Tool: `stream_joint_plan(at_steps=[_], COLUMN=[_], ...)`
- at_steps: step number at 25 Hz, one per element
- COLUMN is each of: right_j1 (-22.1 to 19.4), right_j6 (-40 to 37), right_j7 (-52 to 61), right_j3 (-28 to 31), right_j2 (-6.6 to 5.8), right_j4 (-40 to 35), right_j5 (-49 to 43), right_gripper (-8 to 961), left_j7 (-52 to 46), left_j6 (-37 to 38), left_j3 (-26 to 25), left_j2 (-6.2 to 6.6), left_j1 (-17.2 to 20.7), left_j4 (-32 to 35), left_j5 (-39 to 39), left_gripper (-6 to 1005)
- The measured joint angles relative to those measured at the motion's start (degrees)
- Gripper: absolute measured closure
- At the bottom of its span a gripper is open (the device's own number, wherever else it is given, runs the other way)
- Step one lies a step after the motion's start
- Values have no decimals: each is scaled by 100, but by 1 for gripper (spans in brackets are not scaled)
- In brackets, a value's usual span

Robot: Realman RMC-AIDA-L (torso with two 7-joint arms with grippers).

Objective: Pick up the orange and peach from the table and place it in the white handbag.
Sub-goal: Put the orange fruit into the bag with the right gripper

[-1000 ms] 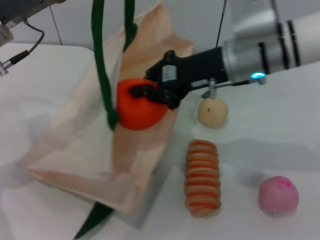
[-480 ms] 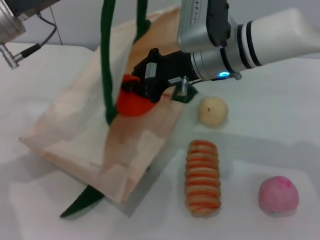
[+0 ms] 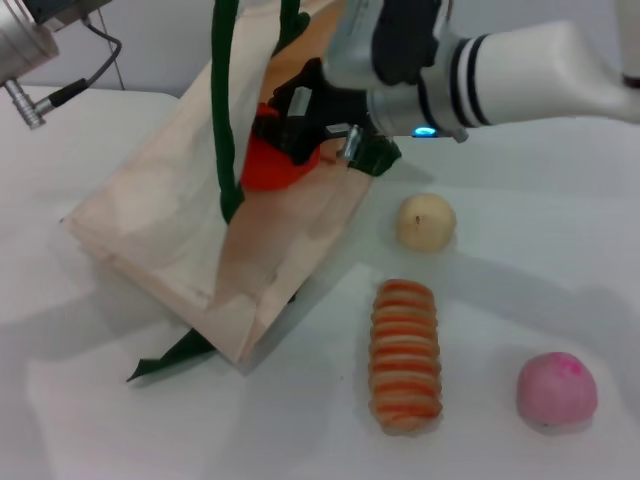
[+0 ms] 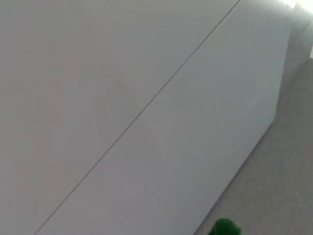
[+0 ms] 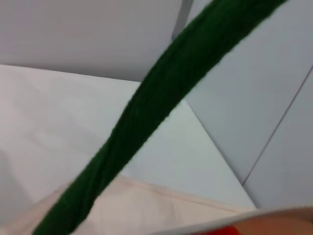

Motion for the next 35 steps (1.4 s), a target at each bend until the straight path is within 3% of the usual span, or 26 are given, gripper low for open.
stream_joint_plan(at_steps=[6,12,15,20,28,35], right_j1=[7,-82,-166,-460,-950,-1725], right_j6=[315,310,248,-465,-1961,-3367], right_j7=[-572,-691,-691,-689,-526,86], right_j3=[252,340,342,343,467,501], right_j2=[9,8,-1,-56,-75,-80], right_j4=[240,314,319,192,-645,-1921], right_j5=[1,-25,-36,-38,-14,36], right_gripper=[874,868,653,413,241,92], left_j7=[25,256,289,315,349,349], left_j6=[30,118,128,230,304,370], left_j3=[-134,-381,-387,-395,-399,-489], left_j2=[2,124,134,175,209,257], left_j1=[17,102,163,394,570,661], left_j4=[-152,-556,-576,-585,-588,-598], left_j5=[-65,-47,-71,-201,-362,-371], left_gripper=[875,875,876,876,876,875])
